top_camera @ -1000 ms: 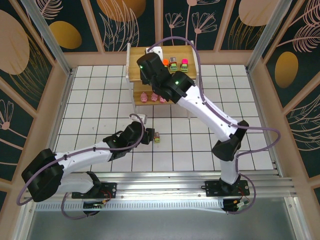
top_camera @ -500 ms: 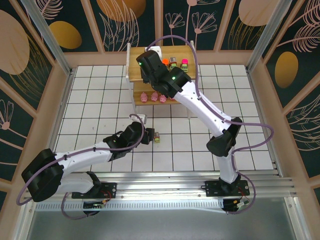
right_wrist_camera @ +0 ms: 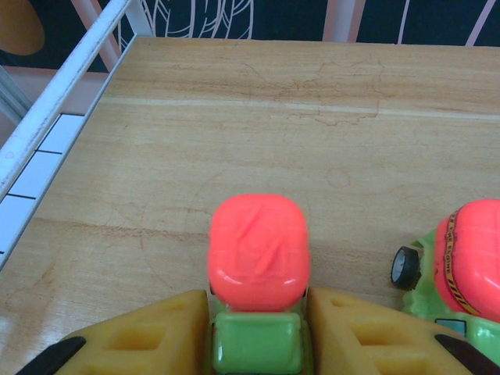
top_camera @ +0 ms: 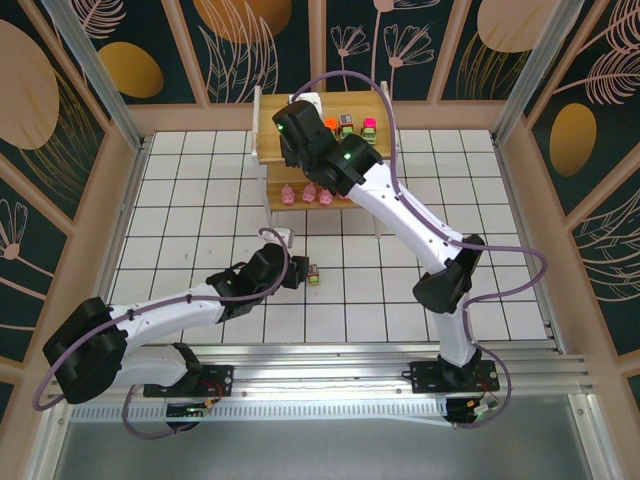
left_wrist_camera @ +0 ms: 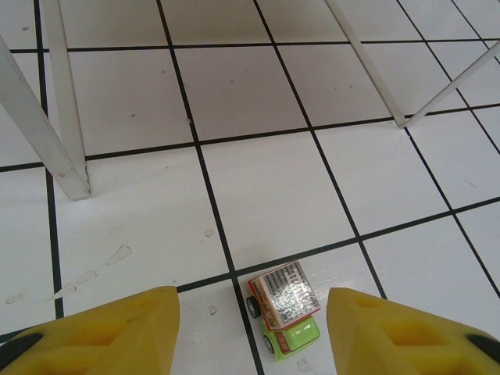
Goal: Place and organize the plastic toys onto the shelf
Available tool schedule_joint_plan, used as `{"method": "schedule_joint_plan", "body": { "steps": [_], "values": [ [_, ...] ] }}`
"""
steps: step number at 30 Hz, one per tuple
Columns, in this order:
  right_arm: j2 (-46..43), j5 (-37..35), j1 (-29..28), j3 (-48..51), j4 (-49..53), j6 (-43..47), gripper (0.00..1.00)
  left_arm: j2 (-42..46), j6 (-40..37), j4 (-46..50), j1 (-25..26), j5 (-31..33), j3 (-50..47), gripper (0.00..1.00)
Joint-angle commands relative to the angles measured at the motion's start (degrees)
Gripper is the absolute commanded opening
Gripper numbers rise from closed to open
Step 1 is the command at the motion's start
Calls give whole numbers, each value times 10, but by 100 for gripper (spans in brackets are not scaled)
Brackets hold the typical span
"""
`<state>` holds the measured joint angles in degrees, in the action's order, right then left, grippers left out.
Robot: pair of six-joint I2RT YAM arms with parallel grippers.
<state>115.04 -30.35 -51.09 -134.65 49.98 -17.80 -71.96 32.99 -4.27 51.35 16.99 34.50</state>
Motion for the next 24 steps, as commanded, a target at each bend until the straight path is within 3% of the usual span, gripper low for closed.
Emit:
{"method": "schedule_joint_plan", "body": {
  "steps": [1,16,19,24],
  "values": [
    [-1,-8,-3,-26,-1,14,39,2,-1,-5,3,11,2,53],
    [-38,-49,-25,-45,0,30,45,2,1,8,6,13,19,53],
    [-77,-58,-34,2,-14,27,45,-4,4,16,15,23,26,53],
    [-186,-60,-48,162,-71,10,46,-12,23,25,35,40,36,53]
  ]
}}
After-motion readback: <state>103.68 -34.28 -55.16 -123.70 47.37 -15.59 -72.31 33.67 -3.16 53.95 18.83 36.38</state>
